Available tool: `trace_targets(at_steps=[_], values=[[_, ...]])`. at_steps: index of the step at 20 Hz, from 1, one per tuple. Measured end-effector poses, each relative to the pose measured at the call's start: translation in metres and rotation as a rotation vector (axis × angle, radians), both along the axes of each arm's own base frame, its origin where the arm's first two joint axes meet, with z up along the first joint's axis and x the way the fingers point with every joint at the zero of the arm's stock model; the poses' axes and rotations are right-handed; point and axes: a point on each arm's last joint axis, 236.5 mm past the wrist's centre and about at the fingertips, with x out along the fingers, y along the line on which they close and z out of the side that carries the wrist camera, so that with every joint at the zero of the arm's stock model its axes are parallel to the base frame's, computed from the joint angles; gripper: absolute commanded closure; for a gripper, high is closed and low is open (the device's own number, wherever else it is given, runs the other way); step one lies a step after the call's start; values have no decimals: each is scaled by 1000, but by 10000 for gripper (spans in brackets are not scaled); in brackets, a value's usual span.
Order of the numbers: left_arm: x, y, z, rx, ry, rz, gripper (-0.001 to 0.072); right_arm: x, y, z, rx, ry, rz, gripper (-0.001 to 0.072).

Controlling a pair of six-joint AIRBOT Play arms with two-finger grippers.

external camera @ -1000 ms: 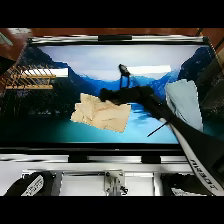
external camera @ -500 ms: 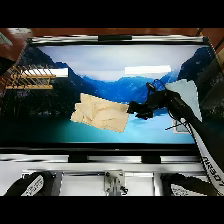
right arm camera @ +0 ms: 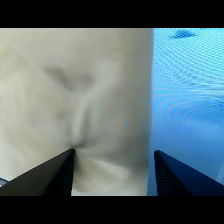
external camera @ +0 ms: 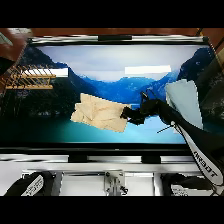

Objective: Fold the shirts.

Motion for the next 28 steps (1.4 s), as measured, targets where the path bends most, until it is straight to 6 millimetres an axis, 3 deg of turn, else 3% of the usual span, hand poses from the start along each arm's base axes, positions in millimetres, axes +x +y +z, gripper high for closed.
trace_targets(at_steps=[1, 4, 6, 9, 13, 15, 17, 20, 23, 28], values=[[0, 0, 0, 0, 0, 0, 674, -1, 3, -3, 3, 4, 1, 651], [0, 0, 1, 0, -3, 1, 674, 18, 12, 7, 20, -79, 25, 651], [1, 1, 2, -1, -9, 5, 674, 41, 21, 34, 41, -186, 69, 652], [2, 1, 2, -1, -11, 7, 674, 81, 24, 102, 82, -357, 110, 652], [2, 1, 3, -1, -13, 7, 674, 123, 12, 214, 141, -554, 114, 652], [2, 1, 3, -1, -13, 7, 674, 137, -1, 267, 166, -632, 90, 652], [2, 1, 3, -2, -13, 7, 674, 147, -18, 308, 177, -698, 56, 652], [2, 1, 3, -4, -12, 9, 674, 160, -51, 350, 173, -778, -9, 652], [2, 1, 3, -4, -12, 8, 674, 173, -91, 368, 143, -821, -82, 652], [2, 1, 3, -5, -12, 7, 674, 201, -168, 379, 23, -909, -232, 652]])
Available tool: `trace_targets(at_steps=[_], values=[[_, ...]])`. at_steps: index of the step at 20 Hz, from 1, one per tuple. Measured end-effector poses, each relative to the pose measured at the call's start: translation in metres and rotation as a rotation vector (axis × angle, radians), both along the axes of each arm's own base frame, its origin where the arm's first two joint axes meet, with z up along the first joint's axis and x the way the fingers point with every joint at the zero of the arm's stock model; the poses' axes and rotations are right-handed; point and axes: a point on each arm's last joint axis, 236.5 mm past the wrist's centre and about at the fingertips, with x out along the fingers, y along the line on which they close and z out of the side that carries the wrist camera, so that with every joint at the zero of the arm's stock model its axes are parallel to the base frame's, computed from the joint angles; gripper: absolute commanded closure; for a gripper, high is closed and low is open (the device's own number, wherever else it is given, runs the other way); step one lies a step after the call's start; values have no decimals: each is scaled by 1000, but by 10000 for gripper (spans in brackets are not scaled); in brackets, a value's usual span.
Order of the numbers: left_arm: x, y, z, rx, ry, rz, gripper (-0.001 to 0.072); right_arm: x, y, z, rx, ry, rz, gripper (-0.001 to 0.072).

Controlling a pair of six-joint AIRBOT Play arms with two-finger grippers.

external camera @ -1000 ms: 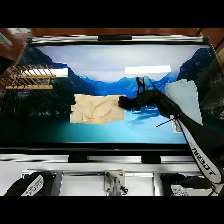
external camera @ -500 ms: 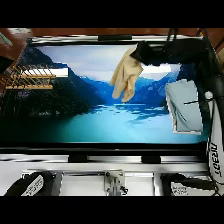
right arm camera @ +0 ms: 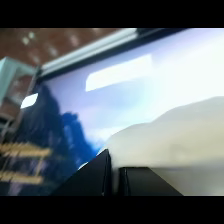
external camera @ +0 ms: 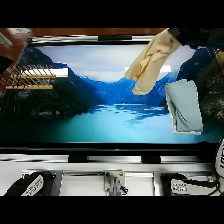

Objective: Fold the shirts.

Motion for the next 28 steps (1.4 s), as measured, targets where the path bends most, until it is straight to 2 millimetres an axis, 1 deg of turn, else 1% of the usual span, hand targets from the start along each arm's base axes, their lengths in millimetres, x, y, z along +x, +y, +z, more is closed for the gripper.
trace_targets(at_steps=[1, 3, 6, 8, 11, 13, 14, 16, 18, 20, 22, 25, 27, 28], values=[[0, 0, 0, 0, 0, 0, 674, 7, -15, 2, -5, -20, -41, 652], [0, 0, 0, 0, 0, 0, 674, 21, -39, 7, -3, -65, -112, 652], [0, 0, 0, 0, 0, 0, 674, 42, -64, 8, 8, -125, -201, 652], [0, 0, 0, 0, 0, 0, 674, 55, -85, 9, 8, -168, -268, 652], [0, 0, 0, 0, 0, 0, 674, 63, -125, 4, -45, -196, -356, 652], [0, 0, 0, 0, 0, 0, 674, 60, -152, -7, -92, -169, -392, 652], [0, 0, 0, 0, 0, 0, 674, 57, -162, -16, -117, -133, -396, 651], [0, 0, 0, 0, 0, 0, 674, 45, -179, -44, -174, -24, -383, 652], [0, 0, 0, -1, 0, 0, 674, 28, -195, -71, -192, 102, -388, 651], [0, 0, 0, -1, 0, 0, 674, 10, -206, -92, -178, 218, -406, 651], [0, 0, 0, -1, 0, 0, 673, -8, -207, -103, -165, 311, -410, 651], [0, 0, 0, 4, -2, -2, 674, -38, -214, -112, -174, 433, -445, 651], [0, 0, 0, 10, -4, -5, 674, -62, -214, -118, -181, 531, -463, 651], [0, 0, 0, 12, -4, -7, 673, -77, -214, -126, -185, 600, -471, 651]])
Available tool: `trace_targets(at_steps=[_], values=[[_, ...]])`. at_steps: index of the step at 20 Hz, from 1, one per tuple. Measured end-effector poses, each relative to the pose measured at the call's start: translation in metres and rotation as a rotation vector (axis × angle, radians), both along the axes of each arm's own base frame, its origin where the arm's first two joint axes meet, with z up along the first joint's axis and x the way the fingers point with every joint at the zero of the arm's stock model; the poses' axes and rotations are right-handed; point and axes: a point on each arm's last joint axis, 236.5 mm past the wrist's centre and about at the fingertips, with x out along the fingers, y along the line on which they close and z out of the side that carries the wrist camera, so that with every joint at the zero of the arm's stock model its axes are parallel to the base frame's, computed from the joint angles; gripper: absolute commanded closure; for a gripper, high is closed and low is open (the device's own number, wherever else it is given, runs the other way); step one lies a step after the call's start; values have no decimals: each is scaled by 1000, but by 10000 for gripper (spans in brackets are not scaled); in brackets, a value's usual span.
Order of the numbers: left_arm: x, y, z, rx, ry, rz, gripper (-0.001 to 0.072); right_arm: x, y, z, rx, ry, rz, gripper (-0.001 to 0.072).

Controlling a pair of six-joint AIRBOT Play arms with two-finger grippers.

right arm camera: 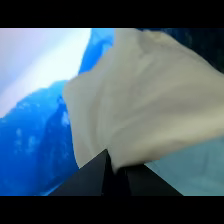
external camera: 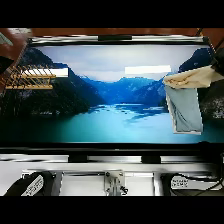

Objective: Fold the shirts.

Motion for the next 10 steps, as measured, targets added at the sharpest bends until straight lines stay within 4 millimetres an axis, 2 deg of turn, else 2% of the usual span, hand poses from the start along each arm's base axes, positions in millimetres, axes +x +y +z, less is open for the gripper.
trace_targets(at_steps=[4, 10], values=[[2, 1, -3, 1, 7, -2, 672, -58, 7, -34, 44, 271, -53, 651], [2, 0, -8, 37, 12, -28, 673, -103, 24, -86, 67, 531, -101, 651]])
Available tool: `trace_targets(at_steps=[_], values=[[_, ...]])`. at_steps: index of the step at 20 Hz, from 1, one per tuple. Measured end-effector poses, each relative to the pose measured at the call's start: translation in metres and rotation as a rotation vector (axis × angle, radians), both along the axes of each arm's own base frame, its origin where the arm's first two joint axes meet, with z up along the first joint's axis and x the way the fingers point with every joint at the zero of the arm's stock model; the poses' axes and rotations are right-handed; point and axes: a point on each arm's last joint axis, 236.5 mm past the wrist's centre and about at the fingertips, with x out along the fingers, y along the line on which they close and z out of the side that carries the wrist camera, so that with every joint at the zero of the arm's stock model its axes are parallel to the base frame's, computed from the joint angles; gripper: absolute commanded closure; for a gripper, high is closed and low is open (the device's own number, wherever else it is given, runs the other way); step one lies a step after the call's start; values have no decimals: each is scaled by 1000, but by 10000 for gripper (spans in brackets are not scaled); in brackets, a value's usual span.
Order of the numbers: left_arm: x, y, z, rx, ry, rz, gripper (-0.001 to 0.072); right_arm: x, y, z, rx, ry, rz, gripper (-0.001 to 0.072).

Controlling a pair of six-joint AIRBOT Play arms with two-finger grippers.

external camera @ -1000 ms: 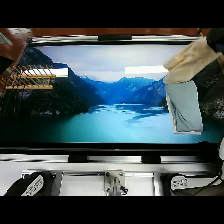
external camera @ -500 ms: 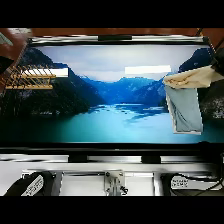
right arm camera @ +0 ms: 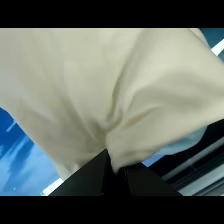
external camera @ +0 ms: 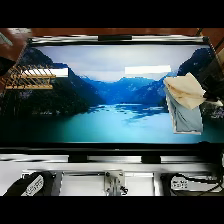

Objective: Fold the shirts.

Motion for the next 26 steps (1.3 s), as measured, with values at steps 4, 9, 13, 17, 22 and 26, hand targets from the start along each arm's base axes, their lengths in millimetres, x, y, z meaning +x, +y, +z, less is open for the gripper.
trace_targets(at_steps=[4, 9, 13, 17, 22, 26], values=[[0, 1, -4, 19, 7, -10, 673, -29, 4, -35, 1, 141, -16, 651], [3, 1, -9, 23, 19, -14, 673, -52, -4, -56, -39, 243, -27, 201], [7, 2, -15, 21, 34, -16, 674, -68, -20, -53, -107, 312, 3, 202], [15, 2, -27, 32, 62, -29, 677, -48, -53, -8, -249, 230, 54, 204], [30, 5, -91, 277, 248, -51, 674, 61, -40, 109, -460, -308, 186, 205], [35, -6, -153, 509, 462, -114, 82, 113, 74, 128, -457, -455, 532, 204]])
